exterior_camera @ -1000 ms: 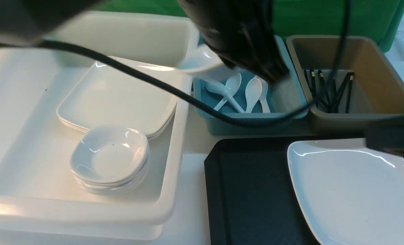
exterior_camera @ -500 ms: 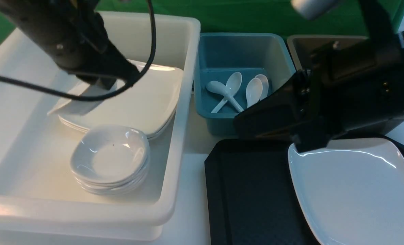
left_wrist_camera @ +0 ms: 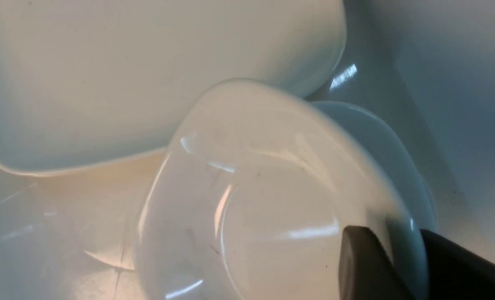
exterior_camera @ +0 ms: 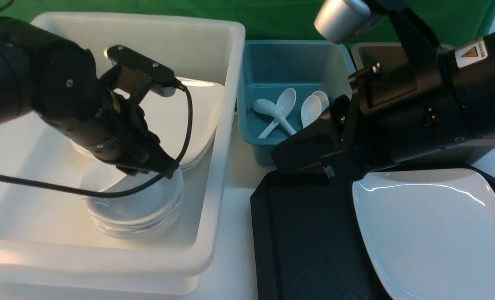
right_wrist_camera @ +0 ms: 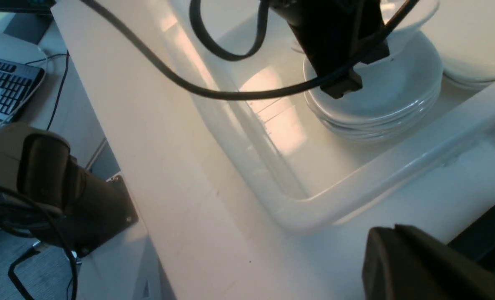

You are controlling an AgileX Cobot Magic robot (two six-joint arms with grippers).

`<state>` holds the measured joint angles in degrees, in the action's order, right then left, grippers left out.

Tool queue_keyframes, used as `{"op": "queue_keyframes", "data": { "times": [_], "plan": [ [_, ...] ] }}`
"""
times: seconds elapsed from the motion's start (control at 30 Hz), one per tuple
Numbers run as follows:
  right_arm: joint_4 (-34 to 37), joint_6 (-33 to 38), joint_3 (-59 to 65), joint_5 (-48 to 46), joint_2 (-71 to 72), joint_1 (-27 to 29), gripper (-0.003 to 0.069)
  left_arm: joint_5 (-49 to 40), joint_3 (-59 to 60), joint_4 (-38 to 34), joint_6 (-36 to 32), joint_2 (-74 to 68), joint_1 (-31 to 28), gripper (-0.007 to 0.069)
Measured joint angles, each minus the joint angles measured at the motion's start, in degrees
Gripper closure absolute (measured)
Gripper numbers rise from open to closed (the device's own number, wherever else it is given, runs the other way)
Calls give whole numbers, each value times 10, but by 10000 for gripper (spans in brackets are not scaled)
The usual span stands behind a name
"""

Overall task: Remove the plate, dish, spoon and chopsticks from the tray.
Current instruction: Use the left arm to put the small plate into the large storage box on the left, then use the left arm to grab a plate from the dinner plate

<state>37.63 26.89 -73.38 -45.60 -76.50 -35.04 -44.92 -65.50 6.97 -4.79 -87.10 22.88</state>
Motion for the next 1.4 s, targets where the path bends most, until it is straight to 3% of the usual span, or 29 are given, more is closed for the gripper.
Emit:
{"op": "queue_keyframes", "data": {
  "times": [0.07, 0.13, 0.2, 0.3, 0.43, 0.53, 0.6, 0.67, 0.73, 0.87, 1.07, 1.2, 1.4],
  "plan": [
    [-31, -29, 0, 1, 2, 0, 635, 13, 0, -5, -1, 1, 0, 306],
    [-49, -41, 0, 1, 4, 0, 635, 15, 0, -9, -1, 1, 0, 275],
    [-128, -95, 0, 0, 21, 0, 635, 14, -16, -44, -1, 3, 0, 144],
    [-199, -144, 0, -3, 49, 0, 634, -1, -45, -84, -1, 5, 0, 81],
    [-314, -207, 0, -32, 103, 0, 634, -36, -95, -164, -1, 6, 1, 73],
    [-415, -256, 0, -86, 148, 0, 634, -62, -142, -219, 5, 4, 25, 170],
    [-484, -293, 0, -131, 175, 0, 634, -74, -180, -229, 20, -6, 56, 294],
    [-563, -333, 1, -189, 204, 0, 634, -87, -231, -229, 29, -29, 99, 480],
    [-616, -357, 13, -213, 230, 0, 634, -111, -293, -233, 44, -65, 137, 582],
    [-638, -395, 46, -213, 279, 0, 634, -132, -372, -236, 62, -136, 181, 613],
    [-636, -453, 119, -213, 338, 0, 636, -134, -448, -225, 61, -250, 226, 584],
    [-591, -472, 178, -214, 357, 0, 636, -137, -463, -218, 63, -316, 235, 488],
    [-468, -473, 258, -212, 359, 0, 636, -96, -464, -212, 65, -398, 235, 209]
  ]
}}
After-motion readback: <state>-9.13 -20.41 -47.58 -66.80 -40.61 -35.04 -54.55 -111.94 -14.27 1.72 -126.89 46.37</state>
